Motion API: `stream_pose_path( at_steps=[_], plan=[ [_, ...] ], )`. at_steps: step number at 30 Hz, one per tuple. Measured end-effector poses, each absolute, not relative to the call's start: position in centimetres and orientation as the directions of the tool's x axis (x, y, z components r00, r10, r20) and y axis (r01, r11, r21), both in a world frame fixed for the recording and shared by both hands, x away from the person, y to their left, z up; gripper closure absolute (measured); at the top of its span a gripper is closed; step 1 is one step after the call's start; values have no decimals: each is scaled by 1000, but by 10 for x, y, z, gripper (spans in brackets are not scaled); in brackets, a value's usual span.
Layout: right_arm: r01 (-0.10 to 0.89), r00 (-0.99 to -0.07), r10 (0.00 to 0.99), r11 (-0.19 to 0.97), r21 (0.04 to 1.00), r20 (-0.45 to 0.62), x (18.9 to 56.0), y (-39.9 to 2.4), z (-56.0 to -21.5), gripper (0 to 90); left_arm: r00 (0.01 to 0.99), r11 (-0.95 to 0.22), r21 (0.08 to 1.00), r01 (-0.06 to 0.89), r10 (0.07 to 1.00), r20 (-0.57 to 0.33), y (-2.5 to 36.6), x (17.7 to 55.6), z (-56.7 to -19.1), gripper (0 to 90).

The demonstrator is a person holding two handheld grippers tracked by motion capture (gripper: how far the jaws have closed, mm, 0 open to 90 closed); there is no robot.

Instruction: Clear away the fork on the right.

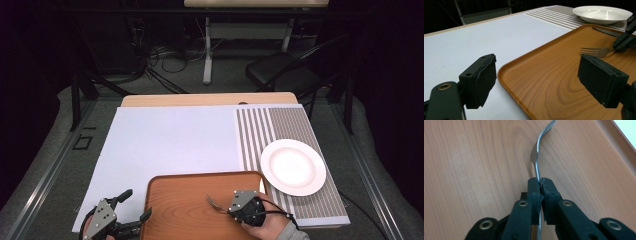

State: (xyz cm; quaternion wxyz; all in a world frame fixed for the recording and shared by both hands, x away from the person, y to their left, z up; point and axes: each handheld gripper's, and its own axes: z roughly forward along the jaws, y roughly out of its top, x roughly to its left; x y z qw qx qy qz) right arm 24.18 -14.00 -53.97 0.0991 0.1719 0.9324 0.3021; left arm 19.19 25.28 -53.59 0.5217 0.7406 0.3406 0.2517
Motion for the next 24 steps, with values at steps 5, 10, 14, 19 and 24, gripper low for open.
stream_pose_path(
  at_steps=[5, 10, 14, 19, 24],
  plan=[
    [265, -924, 379, 723, 638, -45, 244, -140, -539, 793, 641, -222, 944, 243, 767, 16, 253, 192, -536, 156],
    [265, -926, 377, 678, 686, -14, 249, -139, -540, 790, 641, -222, 945, 241, 767, 17, 252, 192, -536, 156],
    [262, -926, 377, 648, 715, -2, 251, -138, -540, 781, 640, -224, 944, 242, 768, 18, 252, 192, -536, 156],
    [248, -929, 371, 629, 737, -4, 253, -134, -539, 755, 641, -224, 944, 243, 768, 17, 252, 193, -536, 156],
    [225, -930, 366, 620, 752, -23, 254, -128, -539, 769, 640, -221, 945, 242, 768, 16, 253, 193, -537, 156]
  ],
)
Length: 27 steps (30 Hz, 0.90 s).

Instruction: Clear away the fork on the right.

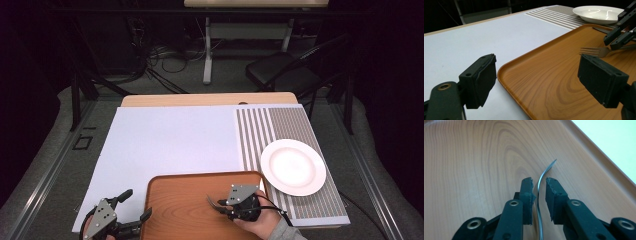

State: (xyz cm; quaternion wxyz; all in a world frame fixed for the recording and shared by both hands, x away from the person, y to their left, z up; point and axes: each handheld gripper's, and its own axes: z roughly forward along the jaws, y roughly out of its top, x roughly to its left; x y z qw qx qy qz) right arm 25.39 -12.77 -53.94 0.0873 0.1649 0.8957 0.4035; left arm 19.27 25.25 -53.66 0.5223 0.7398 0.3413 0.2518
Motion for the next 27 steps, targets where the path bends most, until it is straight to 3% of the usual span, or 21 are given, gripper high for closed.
stream_pose_path(
  at_steps=[15, 27],
  plan=[
    [191, -937, 343, 648, 738, -59, 252, -121, -544, 890, 639, -218, 945, 243, 769, 13, 253, 193, -537, 156],
    [103, -938, 306, 692, 715, -162, 240, -114, -544, 889, 639, -218, 945, 244, 769, 13, 253, 192, -537, 156]
  ],
)
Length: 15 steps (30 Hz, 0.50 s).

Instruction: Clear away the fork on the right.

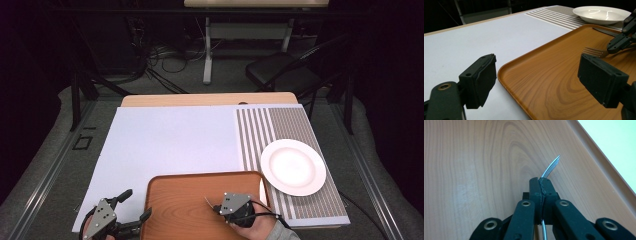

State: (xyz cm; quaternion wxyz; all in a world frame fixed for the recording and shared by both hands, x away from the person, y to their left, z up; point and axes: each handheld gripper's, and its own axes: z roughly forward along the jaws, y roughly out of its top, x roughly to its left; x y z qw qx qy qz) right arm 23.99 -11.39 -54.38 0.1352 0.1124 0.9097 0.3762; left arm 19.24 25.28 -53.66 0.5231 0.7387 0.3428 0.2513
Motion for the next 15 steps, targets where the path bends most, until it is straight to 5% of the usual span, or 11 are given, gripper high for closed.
stream_pose_path(
  at_steps=[15],
  plan=[
    [112, -951, 281, 706, 700, -131, 233, -109, -549, 856, 641, -223, 944, 243, 767, 16, 253, 192, -536, 156]
  ],
)
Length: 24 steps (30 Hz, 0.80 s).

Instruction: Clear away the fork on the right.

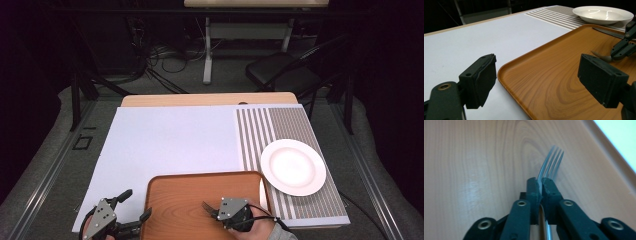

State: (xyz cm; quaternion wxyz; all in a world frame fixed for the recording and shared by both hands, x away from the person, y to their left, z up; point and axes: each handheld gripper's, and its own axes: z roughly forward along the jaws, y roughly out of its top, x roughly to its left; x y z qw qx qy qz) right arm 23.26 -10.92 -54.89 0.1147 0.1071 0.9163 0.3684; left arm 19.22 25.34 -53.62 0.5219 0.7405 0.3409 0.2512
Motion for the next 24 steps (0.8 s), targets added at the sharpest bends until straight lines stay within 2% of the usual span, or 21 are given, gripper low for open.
stream_pose_path(
  at_steps=[7, 15, 24],
  plan=[
    [135, -957, 275, 702, 699, -91, 235, -111, -551, 900, 641, -220, 945, 242, 768, 14, 254, 192, -536, 156],
    [192, -958, 285, 702, 686, -23, 242, -116, -552, 900, 642, -222, 944, 242, 767, 16, 254, 192, -536, 156],
    [245, -943, 333, 691, 680, 2, 255, -125, -551, 900, 641, -223, 944, 243, 767, 16, 254, 192, -536, 156]
  ],
)
